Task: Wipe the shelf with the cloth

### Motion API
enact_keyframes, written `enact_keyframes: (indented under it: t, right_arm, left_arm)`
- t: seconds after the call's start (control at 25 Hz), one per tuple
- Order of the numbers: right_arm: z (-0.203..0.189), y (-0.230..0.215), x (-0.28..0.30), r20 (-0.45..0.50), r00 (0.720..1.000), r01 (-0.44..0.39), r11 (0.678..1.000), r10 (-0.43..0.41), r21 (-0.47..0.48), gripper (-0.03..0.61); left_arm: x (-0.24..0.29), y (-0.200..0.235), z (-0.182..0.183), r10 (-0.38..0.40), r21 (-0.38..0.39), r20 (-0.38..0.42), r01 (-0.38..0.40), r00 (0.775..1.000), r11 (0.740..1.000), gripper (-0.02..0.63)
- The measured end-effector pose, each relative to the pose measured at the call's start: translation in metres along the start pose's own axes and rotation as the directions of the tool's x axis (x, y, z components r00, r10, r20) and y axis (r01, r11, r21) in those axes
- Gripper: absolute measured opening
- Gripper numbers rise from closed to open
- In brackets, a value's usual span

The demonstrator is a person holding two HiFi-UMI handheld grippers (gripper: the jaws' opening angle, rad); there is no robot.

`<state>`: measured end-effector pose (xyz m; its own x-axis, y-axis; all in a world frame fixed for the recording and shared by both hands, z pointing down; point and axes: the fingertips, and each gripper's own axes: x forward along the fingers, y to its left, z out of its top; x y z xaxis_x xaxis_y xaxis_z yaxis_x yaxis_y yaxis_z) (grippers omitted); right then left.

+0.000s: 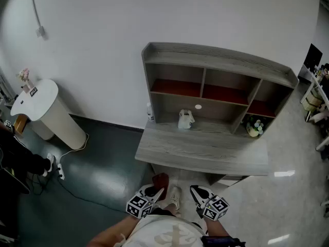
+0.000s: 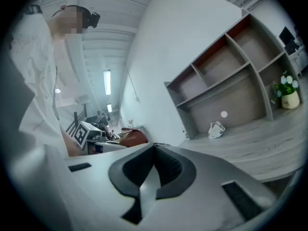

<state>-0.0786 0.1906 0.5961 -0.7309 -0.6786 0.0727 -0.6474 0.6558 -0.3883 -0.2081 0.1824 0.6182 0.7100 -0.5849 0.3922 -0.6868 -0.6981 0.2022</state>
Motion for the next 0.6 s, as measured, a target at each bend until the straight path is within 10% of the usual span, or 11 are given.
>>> enact_keyframes:
  t: [0.6]
  right_arm:
    - [0.0000,0.0008,0.0007,-0.007,1.000,-0.003,1.000,0.003,-0.003,0.003]
  left_arm:
    - [-0.0009,-0.0009,0.0003,0.026,-0.015,0.023,-0.026,0.999,1.000,0.069]
